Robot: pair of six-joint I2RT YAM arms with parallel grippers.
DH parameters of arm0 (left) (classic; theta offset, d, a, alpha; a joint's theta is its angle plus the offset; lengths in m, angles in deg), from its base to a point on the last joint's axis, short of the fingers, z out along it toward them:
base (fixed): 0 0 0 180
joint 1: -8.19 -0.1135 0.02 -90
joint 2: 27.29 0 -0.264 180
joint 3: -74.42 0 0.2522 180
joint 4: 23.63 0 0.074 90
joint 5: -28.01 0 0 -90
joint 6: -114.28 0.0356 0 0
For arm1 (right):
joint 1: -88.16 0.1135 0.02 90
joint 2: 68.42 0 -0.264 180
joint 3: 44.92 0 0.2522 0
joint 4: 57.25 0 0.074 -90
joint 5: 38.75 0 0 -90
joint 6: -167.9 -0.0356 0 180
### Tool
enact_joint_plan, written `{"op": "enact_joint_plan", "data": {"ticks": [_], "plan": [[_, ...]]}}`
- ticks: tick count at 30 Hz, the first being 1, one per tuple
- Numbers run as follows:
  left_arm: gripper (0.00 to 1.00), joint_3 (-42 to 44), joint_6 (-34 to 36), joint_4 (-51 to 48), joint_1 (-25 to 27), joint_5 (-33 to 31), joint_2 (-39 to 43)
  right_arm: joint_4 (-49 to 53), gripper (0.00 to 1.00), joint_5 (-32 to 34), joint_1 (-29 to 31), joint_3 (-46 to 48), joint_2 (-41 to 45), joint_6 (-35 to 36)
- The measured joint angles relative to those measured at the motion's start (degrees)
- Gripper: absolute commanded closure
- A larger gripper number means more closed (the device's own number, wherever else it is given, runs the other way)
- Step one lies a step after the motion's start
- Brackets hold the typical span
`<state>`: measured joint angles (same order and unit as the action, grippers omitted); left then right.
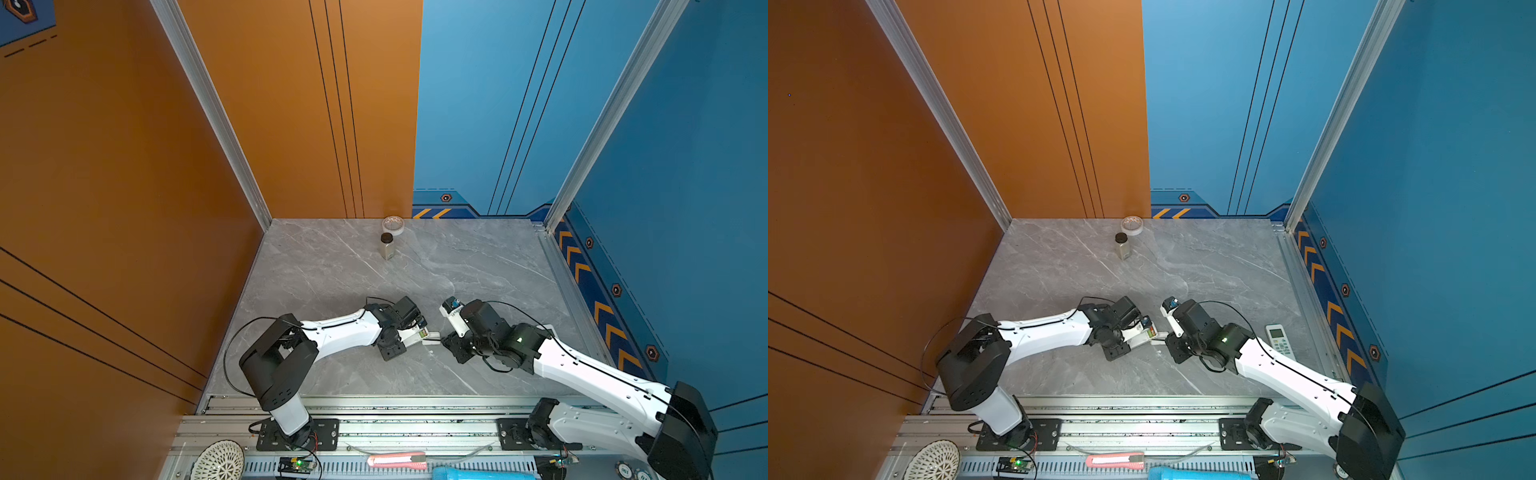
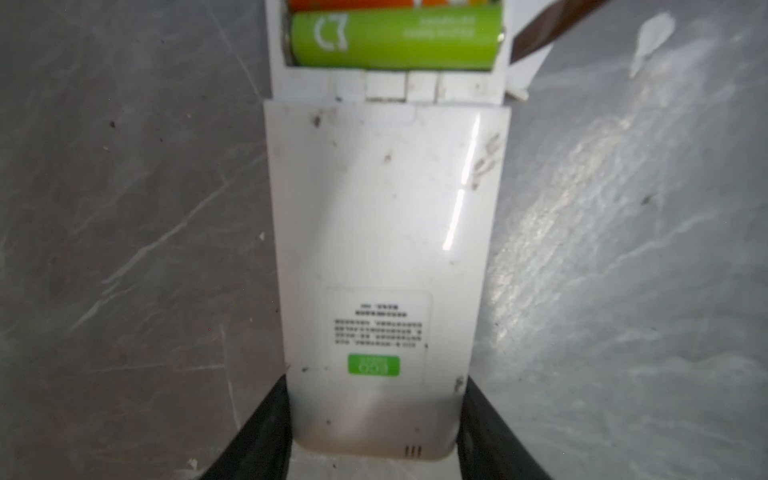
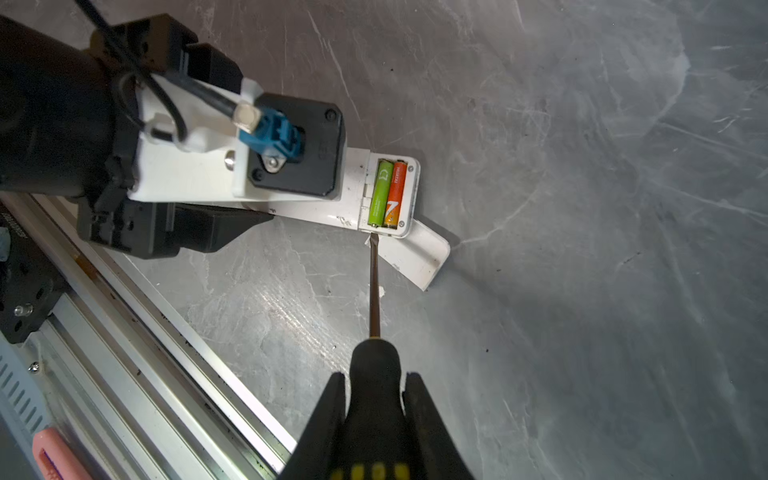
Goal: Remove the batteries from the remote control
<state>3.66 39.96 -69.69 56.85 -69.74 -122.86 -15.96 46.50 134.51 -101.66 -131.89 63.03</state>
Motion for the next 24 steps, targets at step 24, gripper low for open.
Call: {"op": "enact_joint_plan", "data": {"ticks": [24], "plan": [[0.70,0.0,0.0,0.3,-0.4,-0.5,0.0,-0.1,1.00,-1.0,-0.8,-1.8,0.3,-1.9]]}}
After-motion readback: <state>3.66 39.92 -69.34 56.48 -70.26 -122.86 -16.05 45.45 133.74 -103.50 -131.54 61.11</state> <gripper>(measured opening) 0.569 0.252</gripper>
